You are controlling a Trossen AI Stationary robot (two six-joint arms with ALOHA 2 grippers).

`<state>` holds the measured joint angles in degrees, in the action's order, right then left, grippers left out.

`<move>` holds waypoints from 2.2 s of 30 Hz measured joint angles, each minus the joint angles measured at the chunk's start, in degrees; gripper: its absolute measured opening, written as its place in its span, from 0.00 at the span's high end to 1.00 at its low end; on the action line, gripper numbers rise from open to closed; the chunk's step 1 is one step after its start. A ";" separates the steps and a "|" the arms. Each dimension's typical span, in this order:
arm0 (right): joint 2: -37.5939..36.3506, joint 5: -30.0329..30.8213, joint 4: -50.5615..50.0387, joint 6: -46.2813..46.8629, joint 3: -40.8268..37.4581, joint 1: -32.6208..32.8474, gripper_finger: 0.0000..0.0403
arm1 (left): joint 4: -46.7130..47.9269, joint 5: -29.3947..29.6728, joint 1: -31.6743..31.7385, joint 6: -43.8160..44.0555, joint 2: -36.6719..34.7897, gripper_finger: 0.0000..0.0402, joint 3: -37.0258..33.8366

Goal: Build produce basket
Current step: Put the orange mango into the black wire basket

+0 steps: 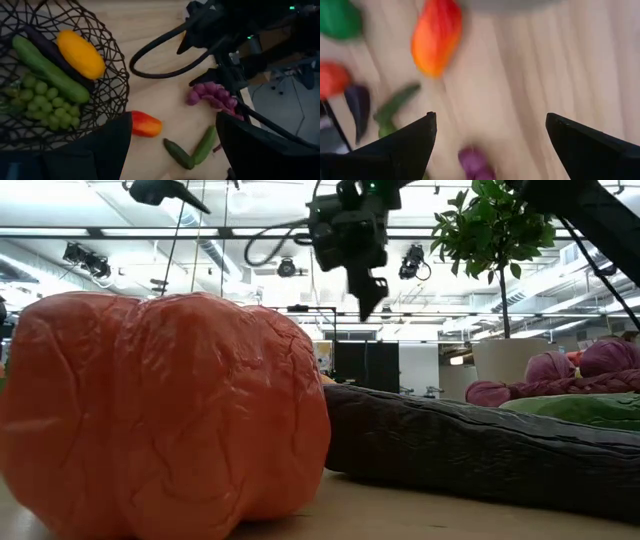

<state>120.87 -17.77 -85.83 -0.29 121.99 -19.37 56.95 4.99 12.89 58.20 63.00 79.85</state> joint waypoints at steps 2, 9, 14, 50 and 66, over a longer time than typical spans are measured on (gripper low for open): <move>-1.43 0.17 -0.66 -0.62 -3.02 0.15 0.06 | 0.11 0.22 -0.80 0.52 -0.02 0.27 0.00; -10.10 -1.37 8.65 3.22 -19.36 0.24 0.06 | 0.92 1.36 -4.02 1.48 0.00 0.27 0.00; -17.18 3.36 13.32 8.96 -32.86 1.85 0.06 | 0.96 1.40 -7.05 -3.20 1.00 0.27 -0.01; -12.70 24.36 69.65 31.43 -49.02 21.06 0.13 | 12.84 -4.82 -10.50 -13.59 5.95 0.27 0.07; -4.39 21.78 74.07 29.24 -49.02 21.69 0.06 | 13.98 -6.29 -12.13 -8.84 5.95 0.27 0.07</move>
<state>116.48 4.01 -11.76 28.96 72.97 2.32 70.94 -1.30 0.75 49.35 68.95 79.92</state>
